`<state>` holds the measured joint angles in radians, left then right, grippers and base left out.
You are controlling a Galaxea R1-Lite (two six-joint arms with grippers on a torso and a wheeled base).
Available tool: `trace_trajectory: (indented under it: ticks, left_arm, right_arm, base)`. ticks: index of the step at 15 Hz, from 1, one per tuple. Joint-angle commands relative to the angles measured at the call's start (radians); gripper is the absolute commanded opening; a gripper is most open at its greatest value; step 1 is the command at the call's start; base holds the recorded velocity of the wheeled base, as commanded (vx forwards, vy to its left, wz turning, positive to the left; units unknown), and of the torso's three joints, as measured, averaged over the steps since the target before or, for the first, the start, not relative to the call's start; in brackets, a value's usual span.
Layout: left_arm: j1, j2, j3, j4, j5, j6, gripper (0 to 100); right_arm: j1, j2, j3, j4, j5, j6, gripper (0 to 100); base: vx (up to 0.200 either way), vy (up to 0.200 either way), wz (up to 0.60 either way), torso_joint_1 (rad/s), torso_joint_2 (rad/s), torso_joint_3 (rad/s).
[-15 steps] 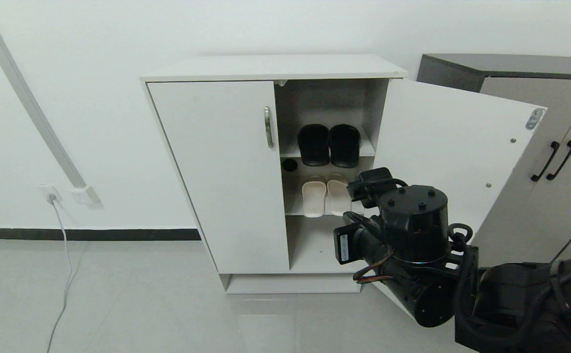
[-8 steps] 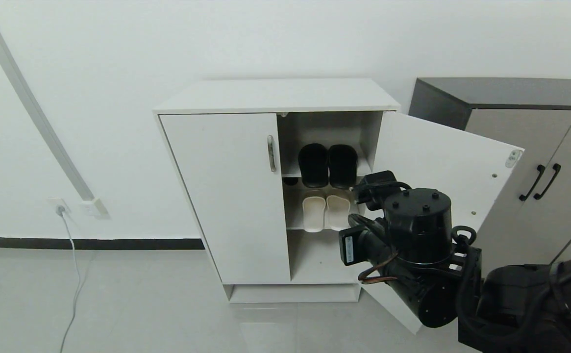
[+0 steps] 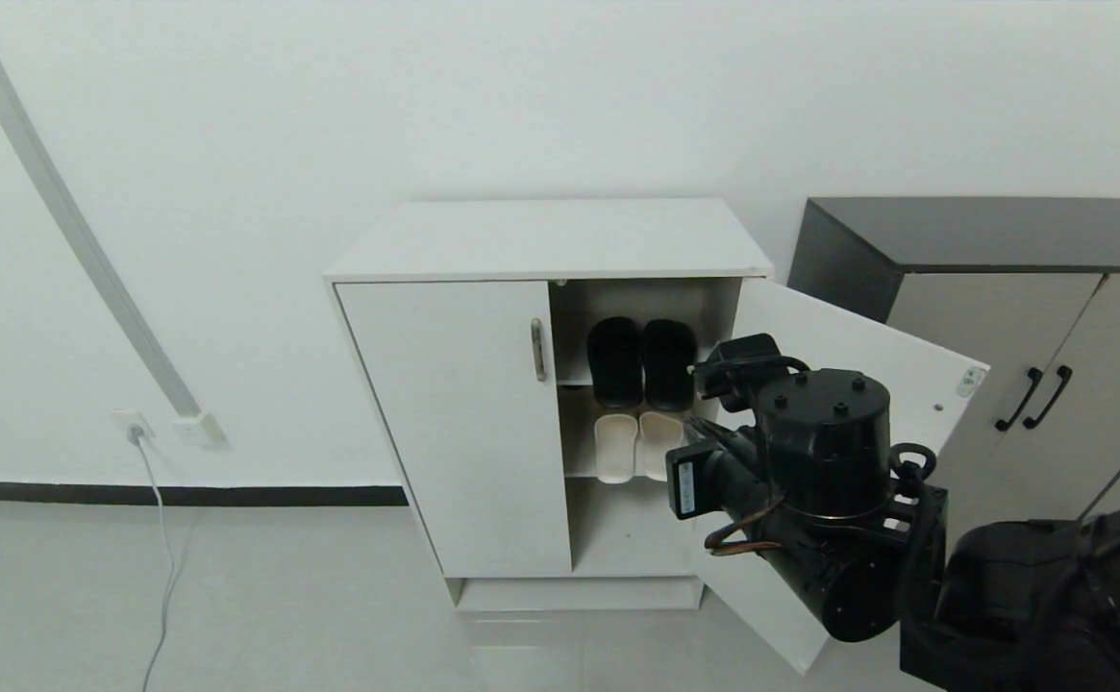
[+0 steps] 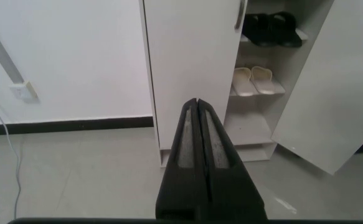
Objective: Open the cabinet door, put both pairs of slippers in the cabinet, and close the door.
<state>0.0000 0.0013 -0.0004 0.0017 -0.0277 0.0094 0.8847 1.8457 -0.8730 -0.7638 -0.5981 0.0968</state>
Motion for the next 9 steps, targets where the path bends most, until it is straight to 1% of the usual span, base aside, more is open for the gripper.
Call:
trace_trajectory:
  ticks: [1, 6, 9]
  left_arm:
    - [0.0, 0.0, -0.001, 0.0, 0.0, 0.0, 0]
    - [0.0, 0.0, -0.001, 0.0, 0.0, 0.0, 0]
    - [0.0, 0.0, 0.0, 0.0, 0.0, 0.0, 0]
  right_arm:
    - [0.0, -0.002, 0.0, 0.0, 0.0, 0.0, 0]
    - [-0.003, 0.0, 0.0, 0.0, 0.001, 0.0, 0]
    - [-0.007, 0.001, -0.004, -0.005, 0.001, 0.0, 0]
  base:
    - [0.0, 0.0, 0.0, 0.198, -0.51, -0.315]
    - [0.0, 0.0, 0.0, 0.216, -0.54, -0.321]
    - [0.0, 0.0, 0.0, 0.248, -0.57, -0.334]
